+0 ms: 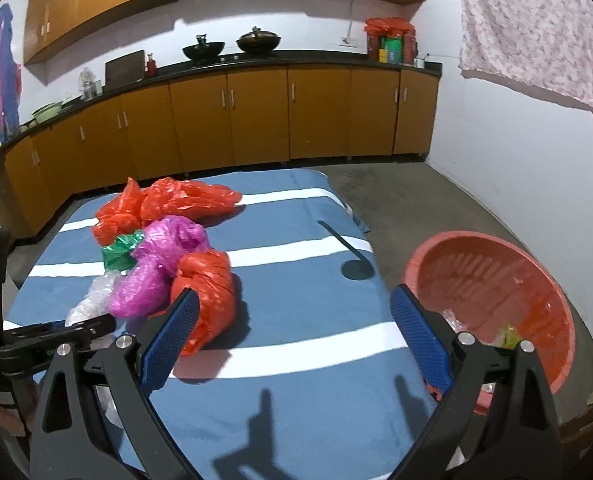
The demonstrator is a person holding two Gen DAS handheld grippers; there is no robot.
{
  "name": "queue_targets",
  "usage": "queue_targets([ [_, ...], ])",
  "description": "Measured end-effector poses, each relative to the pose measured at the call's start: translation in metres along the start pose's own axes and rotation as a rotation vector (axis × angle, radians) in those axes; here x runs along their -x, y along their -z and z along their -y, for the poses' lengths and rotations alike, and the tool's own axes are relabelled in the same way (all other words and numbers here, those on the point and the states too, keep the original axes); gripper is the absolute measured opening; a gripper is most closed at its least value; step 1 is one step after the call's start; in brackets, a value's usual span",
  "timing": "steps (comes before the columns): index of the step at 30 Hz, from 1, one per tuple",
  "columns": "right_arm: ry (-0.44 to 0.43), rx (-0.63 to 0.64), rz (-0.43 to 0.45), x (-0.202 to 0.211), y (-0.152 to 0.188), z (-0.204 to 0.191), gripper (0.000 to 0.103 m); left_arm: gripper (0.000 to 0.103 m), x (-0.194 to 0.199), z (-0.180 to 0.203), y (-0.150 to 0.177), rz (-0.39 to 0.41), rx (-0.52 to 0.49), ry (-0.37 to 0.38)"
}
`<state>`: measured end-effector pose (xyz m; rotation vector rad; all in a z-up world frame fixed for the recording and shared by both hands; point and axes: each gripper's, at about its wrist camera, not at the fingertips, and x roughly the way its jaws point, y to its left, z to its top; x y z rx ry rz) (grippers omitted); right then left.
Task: Collect trash
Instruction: 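Grasp a clear bag with the left tool while the right tool grasps a red bag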
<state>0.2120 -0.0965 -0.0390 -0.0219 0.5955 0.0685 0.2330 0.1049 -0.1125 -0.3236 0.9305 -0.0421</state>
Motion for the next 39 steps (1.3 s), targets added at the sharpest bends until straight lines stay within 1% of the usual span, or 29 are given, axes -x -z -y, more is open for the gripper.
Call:
queue_targets([
  [3,-0.005,0.011,-0.001,-0.004,-0.003,-0.008,0.096,0.039,0.001,-0.001,0.000,0.006,-0.011,-0.003],
  [7,-0.023,0.009,-0.011,-0.014,-0.008,-0.019,0.096,0.036,0.008,-0.015,-0.006,0.037,-0.006,-0.043],
  [9,-0.032,0.003,-0.017,-0.018,-0.010,-0.022,0.096,0.036,0.011,-0.028,-0.011,0.049,0.007,-0.068],
  [13,-0.056,-0.010,-0.044,-0.030,-0.012,-0.032,0.095,0.039,0.020,-0.056,-0.021,0.082,0.011,-0.159],
  [15,-0.067,-0.011,-0.069,-0.040,-0.013,-0.038,0.091,0.040,0.024,-0.070,-0.024,0.100,0.010,-0.215],
  [17,-0.072,-0.013,-0.096,-0.050,-0.011,-0.043,0.084,0.042,0.025,-0.083,-0.026,0.111,0.016,-0.257],
  [19,-0.076,-0.023,-0.126,-0.059,-0.009,-0.046,0.080,0.046,0.025,-0.090,-0.026,0.114,0.017,-0.273],
  [23,-0.064,-0.057,-0.175,-0.076,-0.003,-0.046,0.080,0.052,0.020,-0.094,-0.021,0.114,-0.006,-0.281],
  [25,-0.064,-0.066,-0.187,-0.079,-0.001,-0.047,0.080,0.054,0.018,-0.094,-0.020,0.108,-0.008,-0.270],
  [30,-0.063,-0.020,-0.197,-0.085,0.002,-0.057,0.080,0.060,0.013,-0.099,-0.022,0.091,0.018,-0.232],
  [35,-0.050,0.013,-0.220,-0.094,0.009,-0.063,0.080,0.061,0.011,-0.096,-0.022,0.089,0.009,-0.222],
  [37,-0.054,0.013,-0.241,-0.097,0.011,-0.063,0.077,0.061,0.011,-0.095,-0.022,0.089,0.010,-0.221],
  [39,-0.053,0.011,-0.249,-0.098,0.012,-0.062,0.070,0.061,0.010,-0.094,-0.022,0.088,0.007,-0.226],
])
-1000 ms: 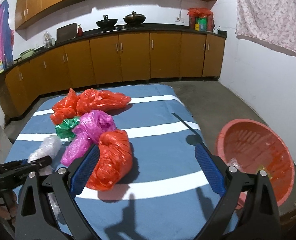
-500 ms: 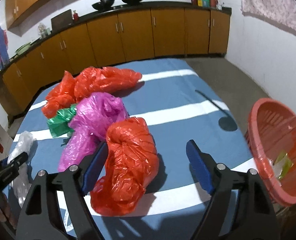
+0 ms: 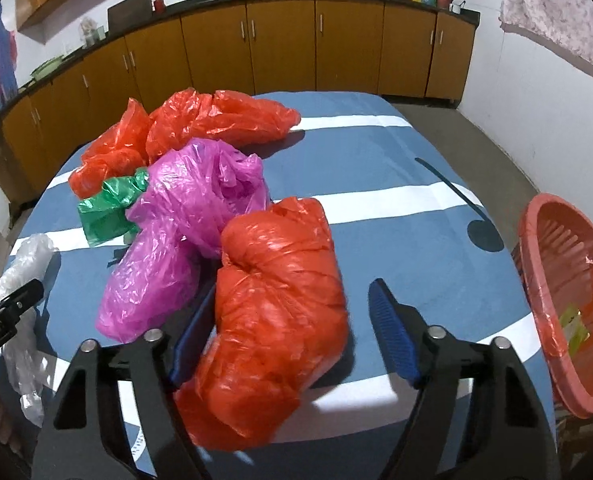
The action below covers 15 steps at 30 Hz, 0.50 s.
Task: Collect trash
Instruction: 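Grasp a clear bag with the left tool while the right tool grasps a red bag, then carry the clear bag in the left tool while the right tool carries the red bag over the basket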
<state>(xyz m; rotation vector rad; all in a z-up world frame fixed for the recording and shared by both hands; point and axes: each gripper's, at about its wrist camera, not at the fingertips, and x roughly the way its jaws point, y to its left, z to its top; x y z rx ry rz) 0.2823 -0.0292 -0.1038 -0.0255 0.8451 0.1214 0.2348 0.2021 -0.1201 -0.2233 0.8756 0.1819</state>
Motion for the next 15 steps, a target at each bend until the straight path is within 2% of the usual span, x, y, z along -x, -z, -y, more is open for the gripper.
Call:
queue_targets([
  [5,-0.009,-0.010,-0.018,-0.0022,0.0009,0.0018,0.059,0.061,-0.0003,0.0025,0.0011,-0.002,-0.011,-0.023],
  [9,-0.011,-0.007,-0.014,-0.0001,0.0011,0.0019,0.055,0.061,0.0005,0.0033,0.0032,-0.006,-0.015,-0.036],
  [11,-0.010,0.000,-0.012,0.0011,0.0015,0.0031,0.054,0.058,0.0009,0.0062,0.0042,-0.008,-0.028,-0.039],
  [15,-0.002,0.003,-0.008,0.0065,0.0044,0.0081,0.053,0.044,0.0028,0.0104,0.0059,-0.008,-0.044,-0.025],
])
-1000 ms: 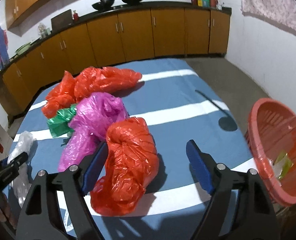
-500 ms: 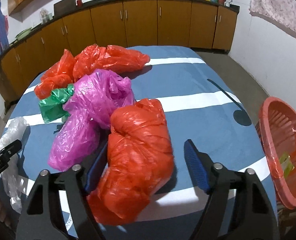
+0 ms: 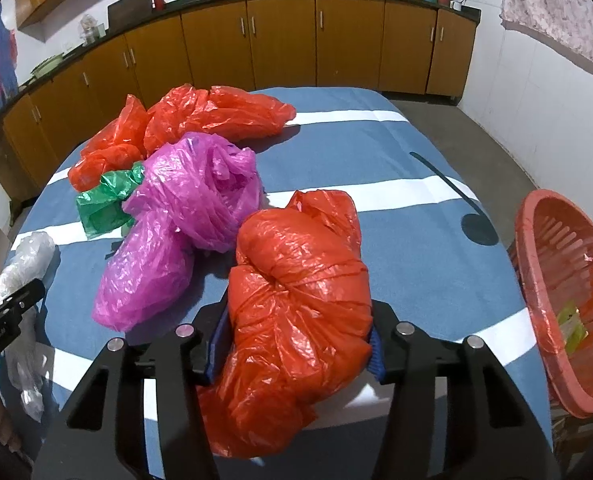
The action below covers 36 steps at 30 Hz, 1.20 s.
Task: Collect trash
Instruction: 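Carry the clear bag in the left tool while the right tool carries the red bag over the basket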
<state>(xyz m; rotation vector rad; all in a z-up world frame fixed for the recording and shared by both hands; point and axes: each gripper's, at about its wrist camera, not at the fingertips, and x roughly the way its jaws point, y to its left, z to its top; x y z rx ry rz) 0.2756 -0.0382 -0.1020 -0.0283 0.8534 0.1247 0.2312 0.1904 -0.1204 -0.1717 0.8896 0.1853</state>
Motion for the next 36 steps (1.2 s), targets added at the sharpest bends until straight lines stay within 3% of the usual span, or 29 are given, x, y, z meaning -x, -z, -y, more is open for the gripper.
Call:
queue_targets([
  [8,0.013,-0.024,0.027,0.020,0.004,0.019,0.053,0.038,0.008,0.004,0.002,-0.008,0.014,0.040],
  [16,0.032,-0.051,0.080,0.047,0.003,0.047,0.053,0.037,0.031,0.028,-0.003,0.036,-0.020,0.081],
  [36,0.126,-0.171,0.173,0.094,0.010,0.139,0.053,0.037,0.081,0.164,-0.017,0.131,-0.192,0.262],
])
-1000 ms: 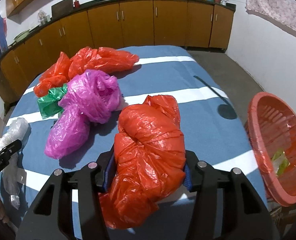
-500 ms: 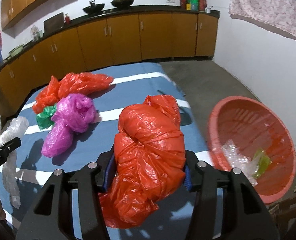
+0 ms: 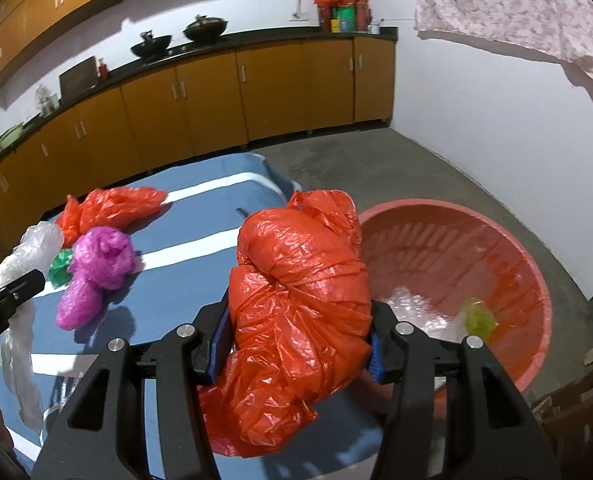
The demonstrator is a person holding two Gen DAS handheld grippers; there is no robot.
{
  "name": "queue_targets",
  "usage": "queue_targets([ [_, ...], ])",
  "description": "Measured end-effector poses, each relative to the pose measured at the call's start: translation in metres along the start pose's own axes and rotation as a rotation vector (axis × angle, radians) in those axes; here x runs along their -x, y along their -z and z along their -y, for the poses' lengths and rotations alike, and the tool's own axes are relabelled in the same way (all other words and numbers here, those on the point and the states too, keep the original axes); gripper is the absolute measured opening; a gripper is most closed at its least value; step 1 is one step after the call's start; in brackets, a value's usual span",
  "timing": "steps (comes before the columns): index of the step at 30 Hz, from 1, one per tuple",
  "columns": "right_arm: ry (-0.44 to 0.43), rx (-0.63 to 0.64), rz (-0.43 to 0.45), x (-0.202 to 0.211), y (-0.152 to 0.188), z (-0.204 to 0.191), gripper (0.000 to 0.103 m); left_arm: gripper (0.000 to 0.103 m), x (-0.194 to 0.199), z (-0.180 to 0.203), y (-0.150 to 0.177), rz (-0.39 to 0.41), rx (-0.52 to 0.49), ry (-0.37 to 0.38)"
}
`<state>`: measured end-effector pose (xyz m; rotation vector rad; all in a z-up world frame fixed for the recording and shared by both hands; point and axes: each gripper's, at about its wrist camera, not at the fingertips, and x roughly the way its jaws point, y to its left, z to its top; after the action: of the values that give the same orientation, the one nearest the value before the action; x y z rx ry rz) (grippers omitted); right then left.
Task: Collect trash
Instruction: 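Carry the clear bag in the left tool while the right tool carries the red bag over the basket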
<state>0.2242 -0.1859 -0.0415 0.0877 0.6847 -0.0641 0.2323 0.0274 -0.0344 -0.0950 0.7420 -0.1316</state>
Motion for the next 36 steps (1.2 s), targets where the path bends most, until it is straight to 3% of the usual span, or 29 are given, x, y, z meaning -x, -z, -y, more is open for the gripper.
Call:
queue_targets([
  [12,0.073,-0.054,0.028,0.007,-0.005,0.055,0.053,0.037,-0.017,0.083,-0.012,0.004,-0.083,0.113],
  [36,0.174,-0.195,0.049,0.001,-0.010,0.147,0.053,0.037,-0.068,0.200,-0.012,-0.046,-0.192,0.308],
])
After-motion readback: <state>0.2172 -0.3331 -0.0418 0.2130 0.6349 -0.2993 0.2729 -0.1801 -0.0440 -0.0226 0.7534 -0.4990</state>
